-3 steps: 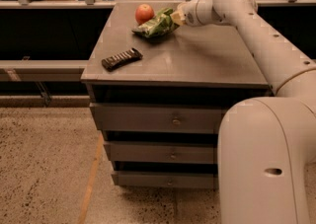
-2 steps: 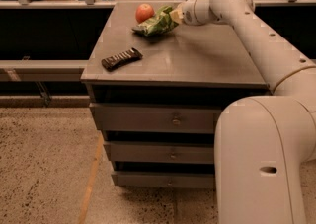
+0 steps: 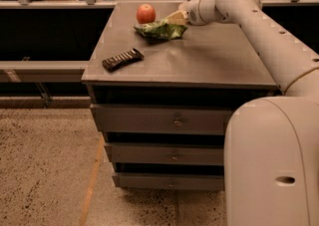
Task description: Move green jalapeno chip bag near apple
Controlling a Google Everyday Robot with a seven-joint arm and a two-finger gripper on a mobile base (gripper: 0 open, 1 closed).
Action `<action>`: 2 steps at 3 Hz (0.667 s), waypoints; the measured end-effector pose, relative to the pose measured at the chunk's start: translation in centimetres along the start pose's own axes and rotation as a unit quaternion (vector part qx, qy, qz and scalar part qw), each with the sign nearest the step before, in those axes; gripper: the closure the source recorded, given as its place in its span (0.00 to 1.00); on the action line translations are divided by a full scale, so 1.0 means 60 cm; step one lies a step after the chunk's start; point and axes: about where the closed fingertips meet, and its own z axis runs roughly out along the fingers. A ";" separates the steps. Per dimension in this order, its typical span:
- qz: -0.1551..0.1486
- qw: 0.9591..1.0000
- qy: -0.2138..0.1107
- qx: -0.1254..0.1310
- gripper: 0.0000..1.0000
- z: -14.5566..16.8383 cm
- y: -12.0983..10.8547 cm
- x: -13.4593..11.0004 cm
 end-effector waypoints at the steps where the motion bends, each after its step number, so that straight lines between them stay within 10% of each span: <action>1: 0.000 1.000 0.001 -0.014 0.00 -0.066 0.005 0.006; 2: -0.011 1.000 0.007 -0.023 0.00 -0.188 0.004 0.012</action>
Offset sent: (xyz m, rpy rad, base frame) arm -0.1714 -0.1231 0.0839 -0.0510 0.0104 0.0580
